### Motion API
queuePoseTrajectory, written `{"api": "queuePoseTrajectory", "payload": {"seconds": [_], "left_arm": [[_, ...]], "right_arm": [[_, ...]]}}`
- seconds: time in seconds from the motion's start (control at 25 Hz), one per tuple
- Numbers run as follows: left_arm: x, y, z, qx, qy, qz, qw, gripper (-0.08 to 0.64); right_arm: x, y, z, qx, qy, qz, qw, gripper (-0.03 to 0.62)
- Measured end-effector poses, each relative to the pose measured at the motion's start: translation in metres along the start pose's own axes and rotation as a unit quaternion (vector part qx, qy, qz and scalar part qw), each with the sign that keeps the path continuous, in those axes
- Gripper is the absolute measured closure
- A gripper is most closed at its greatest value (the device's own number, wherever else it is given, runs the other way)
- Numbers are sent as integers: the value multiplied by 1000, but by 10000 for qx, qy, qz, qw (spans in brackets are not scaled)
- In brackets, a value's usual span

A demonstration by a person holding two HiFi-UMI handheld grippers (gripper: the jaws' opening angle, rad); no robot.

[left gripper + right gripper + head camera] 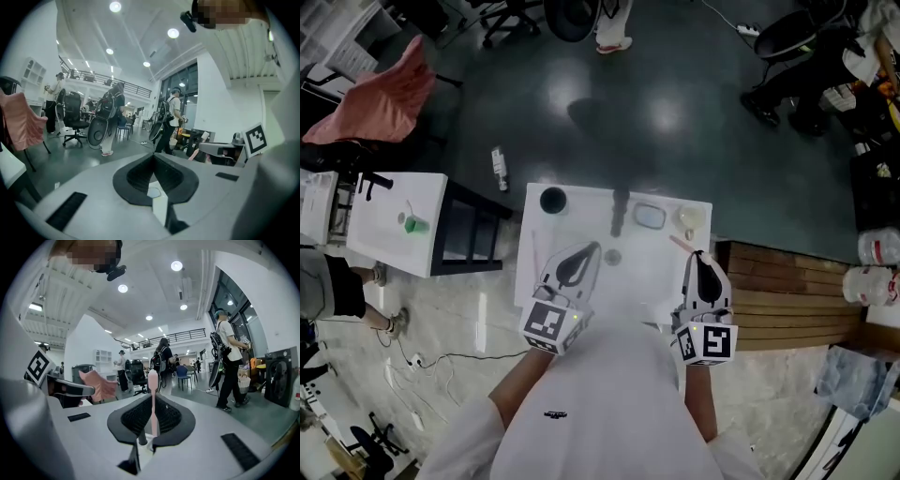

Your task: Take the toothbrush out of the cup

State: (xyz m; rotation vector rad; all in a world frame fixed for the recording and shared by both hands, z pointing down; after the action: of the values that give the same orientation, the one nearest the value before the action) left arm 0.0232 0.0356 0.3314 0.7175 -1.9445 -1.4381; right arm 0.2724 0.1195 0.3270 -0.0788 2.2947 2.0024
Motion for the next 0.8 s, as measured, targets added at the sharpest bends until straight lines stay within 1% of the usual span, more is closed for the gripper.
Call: {"api": "queuePoseTrajectory", "payload": {"seconds": [0.16,0.44,0.8], "left_arm": [[7,-1,13,-35,-153,18,9999,557],[10,5,33,-31,-310,70,9995,557],[8,6,45,-101,-486,121,9987,557]], "right_arm": [[13,2,2,-12,-59,-66,10000,578],[28,16,1,91,-168,-193,9996,578],[35,9,-2,41,-396,-139,9991,578]]}}
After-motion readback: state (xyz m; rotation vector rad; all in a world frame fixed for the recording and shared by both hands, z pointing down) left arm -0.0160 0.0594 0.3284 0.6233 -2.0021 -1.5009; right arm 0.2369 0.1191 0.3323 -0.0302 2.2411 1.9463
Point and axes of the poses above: the fingertips, and each gripper's own axes: z backward along the fingers, x to its left, y out of its underside, the point moved 9 cm from there along z, backward along the fingers, and after that the axes turned 3 degrees about -z, right-handed, at the moved point
